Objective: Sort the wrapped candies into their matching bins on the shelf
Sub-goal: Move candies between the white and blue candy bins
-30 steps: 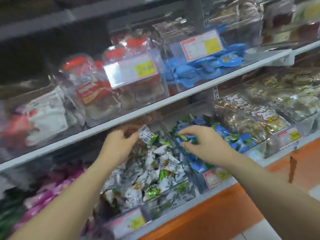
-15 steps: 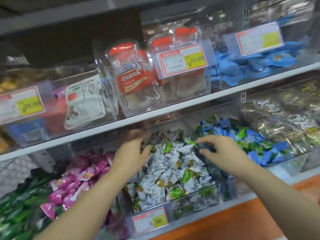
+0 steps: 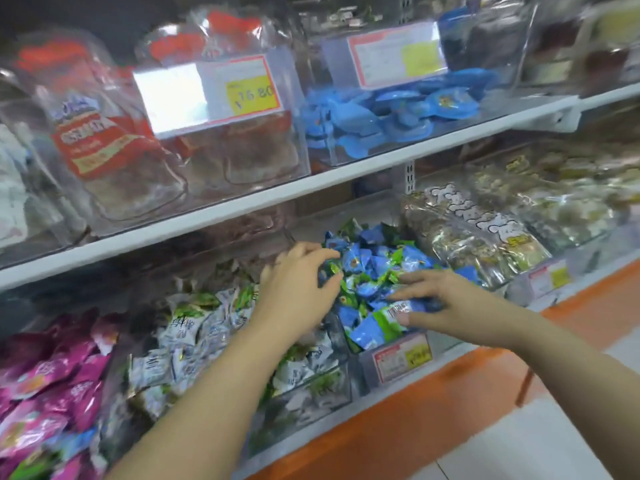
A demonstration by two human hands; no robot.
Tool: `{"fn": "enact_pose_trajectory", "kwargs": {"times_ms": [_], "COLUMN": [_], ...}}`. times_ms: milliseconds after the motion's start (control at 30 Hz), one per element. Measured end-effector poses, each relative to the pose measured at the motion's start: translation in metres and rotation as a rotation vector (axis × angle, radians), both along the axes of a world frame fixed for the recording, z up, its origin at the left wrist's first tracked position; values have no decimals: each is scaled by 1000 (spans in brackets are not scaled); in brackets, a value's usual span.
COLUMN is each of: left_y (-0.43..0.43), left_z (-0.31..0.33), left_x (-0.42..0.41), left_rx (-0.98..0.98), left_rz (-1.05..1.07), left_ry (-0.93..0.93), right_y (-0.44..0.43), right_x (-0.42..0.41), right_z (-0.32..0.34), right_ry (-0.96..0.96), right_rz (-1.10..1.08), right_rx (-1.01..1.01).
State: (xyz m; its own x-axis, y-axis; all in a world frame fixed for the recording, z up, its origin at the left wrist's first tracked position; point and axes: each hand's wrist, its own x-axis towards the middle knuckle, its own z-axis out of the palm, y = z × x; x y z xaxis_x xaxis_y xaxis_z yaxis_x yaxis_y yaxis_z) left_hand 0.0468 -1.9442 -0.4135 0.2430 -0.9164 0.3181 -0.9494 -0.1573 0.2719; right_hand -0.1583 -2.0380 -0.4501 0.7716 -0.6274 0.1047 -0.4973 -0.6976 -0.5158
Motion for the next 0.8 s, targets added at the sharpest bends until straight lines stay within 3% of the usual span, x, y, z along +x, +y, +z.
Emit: {"fn": "enact_pose_trajectory", "kwargs": {"times_ms": [233, 433, 533, 667, 800], "left_y": [-15, -17, -19, -20, -16], "left_z": [-22, -26, -27, -27, -24], "left_x": [1, 4, 5, 7, 13], "left_rx": [-78, -101, -135, -152, -165], "left_rz": [19, 16, 14, 17, 7], "left_ry": [134, 165, 214, 236, 270], "right_y": [-39, -76, -96, -112, -111], "right_x": [12, 26, 36, 48, 51], "right_z": [4, 20, 16, 9, 21], "right_ry": [69, -58, -124, -64, -26], "right_rz": [80, -61, -188, -290, -255], "right_rx": [-45, -28, -115, -212, -219]}}
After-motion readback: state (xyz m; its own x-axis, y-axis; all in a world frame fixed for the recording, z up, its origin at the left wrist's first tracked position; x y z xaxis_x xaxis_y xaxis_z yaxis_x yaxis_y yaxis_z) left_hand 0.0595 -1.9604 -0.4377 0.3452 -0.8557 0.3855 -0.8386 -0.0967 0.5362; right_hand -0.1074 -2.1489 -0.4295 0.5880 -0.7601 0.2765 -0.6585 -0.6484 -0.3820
